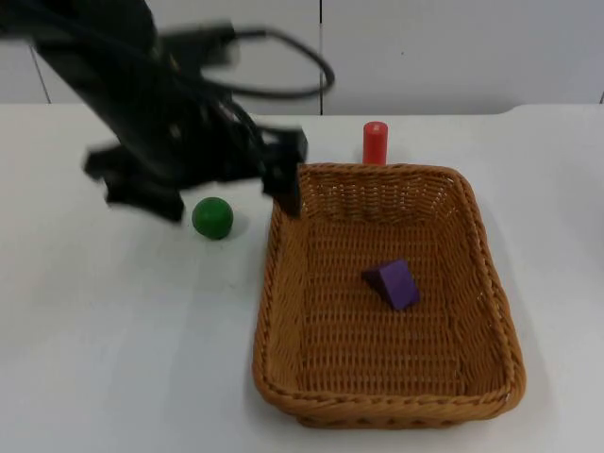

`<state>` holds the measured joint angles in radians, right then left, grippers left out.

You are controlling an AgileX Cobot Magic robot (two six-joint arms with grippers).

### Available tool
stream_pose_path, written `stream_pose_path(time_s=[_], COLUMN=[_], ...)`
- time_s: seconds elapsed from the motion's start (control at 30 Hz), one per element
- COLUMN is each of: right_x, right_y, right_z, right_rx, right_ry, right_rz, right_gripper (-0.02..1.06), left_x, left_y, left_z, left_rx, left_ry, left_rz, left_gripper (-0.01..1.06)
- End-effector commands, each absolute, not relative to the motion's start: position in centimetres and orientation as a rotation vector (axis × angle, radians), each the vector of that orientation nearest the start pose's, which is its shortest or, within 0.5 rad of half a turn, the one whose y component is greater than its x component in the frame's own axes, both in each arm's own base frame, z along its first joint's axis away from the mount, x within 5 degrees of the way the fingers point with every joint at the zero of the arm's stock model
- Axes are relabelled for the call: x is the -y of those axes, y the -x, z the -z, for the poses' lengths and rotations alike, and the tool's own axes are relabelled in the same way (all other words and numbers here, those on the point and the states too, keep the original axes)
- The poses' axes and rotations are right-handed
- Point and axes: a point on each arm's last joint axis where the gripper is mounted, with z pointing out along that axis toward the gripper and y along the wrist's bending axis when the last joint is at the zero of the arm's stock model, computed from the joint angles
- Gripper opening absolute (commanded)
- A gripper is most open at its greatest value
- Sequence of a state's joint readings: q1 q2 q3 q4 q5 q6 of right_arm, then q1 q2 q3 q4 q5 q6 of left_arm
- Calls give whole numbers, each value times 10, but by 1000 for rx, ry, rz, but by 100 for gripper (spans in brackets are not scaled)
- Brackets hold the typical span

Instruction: Pick up the basket with the left hand and place the triangular block into the basket with the right hand.

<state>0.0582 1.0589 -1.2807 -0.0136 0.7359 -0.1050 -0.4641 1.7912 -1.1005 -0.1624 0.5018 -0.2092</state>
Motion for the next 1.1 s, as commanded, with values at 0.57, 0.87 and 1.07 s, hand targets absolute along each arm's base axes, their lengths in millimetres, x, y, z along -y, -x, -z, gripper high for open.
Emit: stream_pose_path(time_s=[0.57, 0.87, 1.07], right_x=[-10, -10, -10], right_y=[-208, -209, -210], right_z=[-448, -448, -451], right_rx=[-1990, -1982, -1959], right_ry=[169, 169, 149], right_rz=[58, 58, 47], right_gripper=[105, 105, 105], left_x=[55, 29, 41], left_y=[-269, -245, -248], left_z=[-378, -411, -406], left_rx=[-1997, -1921, -1946], left_ry=[-18, -3, -142], left_rz=[14, 24, 126], left_gripper=[105, 105, 105])
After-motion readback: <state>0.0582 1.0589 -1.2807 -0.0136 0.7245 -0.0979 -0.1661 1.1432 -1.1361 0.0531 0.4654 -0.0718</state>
